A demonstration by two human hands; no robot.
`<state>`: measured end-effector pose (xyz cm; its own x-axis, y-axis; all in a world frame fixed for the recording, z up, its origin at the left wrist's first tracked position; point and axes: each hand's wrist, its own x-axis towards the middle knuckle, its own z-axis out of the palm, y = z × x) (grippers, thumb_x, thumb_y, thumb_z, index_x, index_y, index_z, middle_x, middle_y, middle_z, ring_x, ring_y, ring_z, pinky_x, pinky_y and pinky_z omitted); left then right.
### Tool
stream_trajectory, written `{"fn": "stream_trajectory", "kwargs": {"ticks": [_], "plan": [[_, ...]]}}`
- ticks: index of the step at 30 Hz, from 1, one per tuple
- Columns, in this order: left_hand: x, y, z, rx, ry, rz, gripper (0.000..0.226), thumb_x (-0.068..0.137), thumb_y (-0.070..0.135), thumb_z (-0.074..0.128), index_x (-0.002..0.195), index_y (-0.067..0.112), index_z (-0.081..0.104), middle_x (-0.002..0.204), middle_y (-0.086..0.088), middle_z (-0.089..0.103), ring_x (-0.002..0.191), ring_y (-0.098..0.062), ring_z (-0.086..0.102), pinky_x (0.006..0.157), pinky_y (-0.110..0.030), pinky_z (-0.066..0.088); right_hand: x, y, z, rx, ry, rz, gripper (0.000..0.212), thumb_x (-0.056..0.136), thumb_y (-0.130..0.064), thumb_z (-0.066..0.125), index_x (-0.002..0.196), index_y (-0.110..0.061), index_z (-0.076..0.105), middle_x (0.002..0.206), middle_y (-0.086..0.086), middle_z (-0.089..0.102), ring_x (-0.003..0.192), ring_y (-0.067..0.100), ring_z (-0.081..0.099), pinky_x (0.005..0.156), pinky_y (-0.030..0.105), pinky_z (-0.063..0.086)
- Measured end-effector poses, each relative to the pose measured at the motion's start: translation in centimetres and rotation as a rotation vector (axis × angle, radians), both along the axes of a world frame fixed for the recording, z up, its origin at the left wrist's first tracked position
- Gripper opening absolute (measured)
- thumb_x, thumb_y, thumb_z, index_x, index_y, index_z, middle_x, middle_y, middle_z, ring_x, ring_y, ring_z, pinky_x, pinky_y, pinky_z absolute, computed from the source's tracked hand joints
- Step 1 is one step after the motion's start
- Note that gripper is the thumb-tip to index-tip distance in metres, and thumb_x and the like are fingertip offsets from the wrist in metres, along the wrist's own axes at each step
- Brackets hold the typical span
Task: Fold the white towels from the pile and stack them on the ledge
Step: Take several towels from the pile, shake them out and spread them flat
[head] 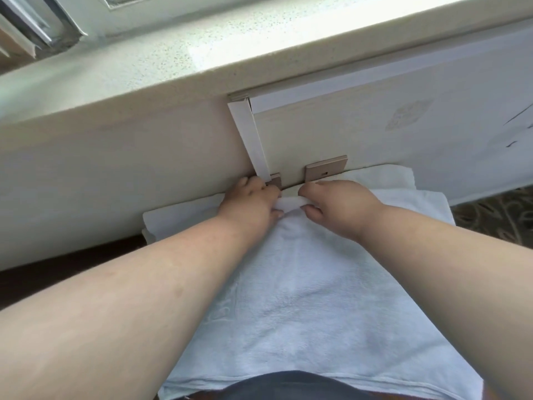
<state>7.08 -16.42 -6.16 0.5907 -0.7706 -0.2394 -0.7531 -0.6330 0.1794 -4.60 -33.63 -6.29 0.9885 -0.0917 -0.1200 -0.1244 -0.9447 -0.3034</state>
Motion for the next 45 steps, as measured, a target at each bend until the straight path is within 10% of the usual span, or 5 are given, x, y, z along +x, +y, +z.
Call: {"fn": "stream_trajectory", "kwargs": {"ticks": [9, 14, 19, 31, 45], "plan": [[2.8, 5.5, 1.3, 0.357, -0.011, 0.010, 0.027, 0.094, 0.039, 0.054, 0.115, 0.023, 0.063, 0.111, -0.003, 0.064, 0.100, -0.026, 0.059, 0.080, -0.031, 0.046, -2.6, -2.9, -0.6, -0.227, 0.328, -0.123, 0.022, 0.095, -0.049, 0.048, 0.102, -0.030, 0.058, 0.096, -0.003, 0.061, 0.101, 0.024, 0.056, 0.079, 0.035, 0.037], [3.1, 8.7, 3.1, 0.185, 0.086, 0.192, 0.012, 0.095, 0.035, 0.051, 0.087, 0.026, 0.052, 0.087, -0.003, 0.061, 0.079, -0.024, 0.057, 0.066, -0.029, 0.039, -5.0, -4.4, -0.1, -0.112, 0.333, -0.318, 0.022, 0.096, -0.047, 0.048, 0.093, -0.027, 0.056, 0.080, -0.007, 0.057, 0.083, 0.024, 0.058, 0.070, 0.033, 0.039], [2.4, 14.1, 4.1, 0.145, 0.009, 0.222, 0.019, 0.098, 0.032, 0.052, 0.111, 0.019, 0.057, 0.102, -0.009, 0.062, 0.089, -0.029, 0.057, 0.070, -0.030, 0.039, -9.2, -7.3, 1.2, -0.251, 0.569, -0.410, 0.018, 0.095, -0.042, 0.047, 0.086, -0.030, 0.058, 0.088, -0.006, 0.056, 0.086, 0.022, 0.055, 0.073, 0.032, 0.042], [-4.3, 14.9, 7.7, -0.258, 0.044, 0.356, 0.014, 0.096, 0.025, 0.036, 0.100, 0.030, 0.048, 0.088, -0.002, 0.055, 0.078, -0.030, 0.055, 0.071, -0.041, 0.050, -11.4, 5.2, 9.2, 0.047, 0.020, -0.590, 0.036, 0.094, -0.027, 0.047, 0.129, -0.032, 0.053, 0.110, 0.003, 0.068, 0.096, 0.030, 0.059, 0.077, 0.038, 0.049], [-11.3, 33.8, 17.7, -0.527, 0.052, 0.201, 0.020, 0.097, 0.030, 0.038, 0.107, 0.035, 0.055, 0.100, 0.006, 0.057, 0.091, -0.022, 0.056, 0.079, -0.037, 0.048, -16.7, 28.5, 22.0, 0.049, -0.290, -0.553, 0.027, 0.088, -0.025, 0.057, 0.110, -0.036, 0.066, 0.096, -0.008, 0.069, 0.091, 0.021, 0.060, 0.079, 0.036, 0.050]]}}
